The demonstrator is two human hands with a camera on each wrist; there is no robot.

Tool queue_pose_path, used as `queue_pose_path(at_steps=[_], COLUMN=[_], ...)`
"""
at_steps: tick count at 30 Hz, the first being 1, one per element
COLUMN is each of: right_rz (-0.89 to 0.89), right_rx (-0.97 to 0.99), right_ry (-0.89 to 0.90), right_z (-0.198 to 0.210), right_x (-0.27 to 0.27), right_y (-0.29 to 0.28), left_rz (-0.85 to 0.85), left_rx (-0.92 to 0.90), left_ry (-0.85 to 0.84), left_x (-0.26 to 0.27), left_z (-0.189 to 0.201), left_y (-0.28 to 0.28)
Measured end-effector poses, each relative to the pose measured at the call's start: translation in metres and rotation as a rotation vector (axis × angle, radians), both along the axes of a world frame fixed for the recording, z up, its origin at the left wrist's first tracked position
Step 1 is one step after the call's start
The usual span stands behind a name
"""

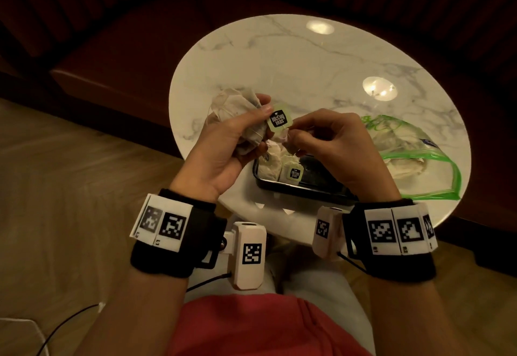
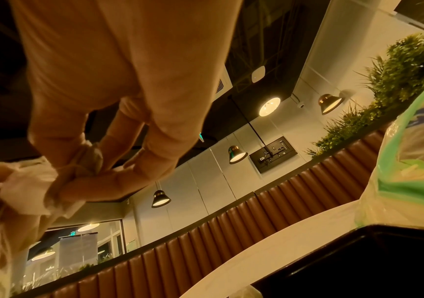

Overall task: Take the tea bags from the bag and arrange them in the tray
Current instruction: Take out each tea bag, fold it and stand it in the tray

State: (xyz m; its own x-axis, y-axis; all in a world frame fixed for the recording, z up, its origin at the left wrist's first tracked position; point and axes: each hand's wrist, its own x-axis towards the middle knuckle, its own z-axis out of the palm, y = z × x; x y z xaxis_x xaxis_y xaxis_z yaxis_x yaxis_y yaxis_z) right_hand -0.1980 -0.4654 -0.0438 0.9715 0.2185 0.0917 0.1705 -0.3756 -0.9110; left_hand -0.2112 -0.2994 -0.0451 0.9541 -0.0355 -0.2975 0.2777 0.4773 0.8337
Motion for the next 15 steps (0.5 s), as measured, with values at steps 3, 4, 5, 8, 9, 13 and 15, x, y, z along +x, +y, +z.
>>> queue_pose_path(at_steps=[3, 4, 5, 8, 9, 13, 15], right_rz=[-0.03, -0.029, -0.027, -0.029, -0.033, -0.064, -0.092], right_rx=[0.027, 0.029, 0.031, 0.059, 0.074, 0.132, 0.168], right_ry=[0.01, 0.008, 0.007, 0.012, 0.013, 0.02, 0.028], right_z=[0.0005, 0.0011, 0.0015, 0.0019, 0.0017, -0.0004, -0.0014], right_x=[-0.0002, -0.0005, -0.0013, -0.0022, -0.0019, 0.0006, 0.0015], right_y=[-0.0007, -0.0006, -0.0002, 0.0002, 0.0, -0.0002, -0.0002], left_rz=[0.009, 0.012, 0.014, 0.026, 0.029, 0.033, 0.039], left_rx=[0.005, 0.006, 0.005, -0.015, -0.02, -0.021, -0.028], left_ry=[0.012, 0.015, 0.017, 0.026, 0.03, 0.047, 0.06], left_x=[-0.0002, -0.0003, -0.0003, -0.0005, -0.0004, 0.0003, 0.0012], left_z=[0.0011, 0.0013, 0.0014, 0.0017, 0.0018, 0.0012, 0.0009], left_y=[0.0015, 0.0017, 0.0018, 0.0024, 0.0026, 0.0032, 0.003])
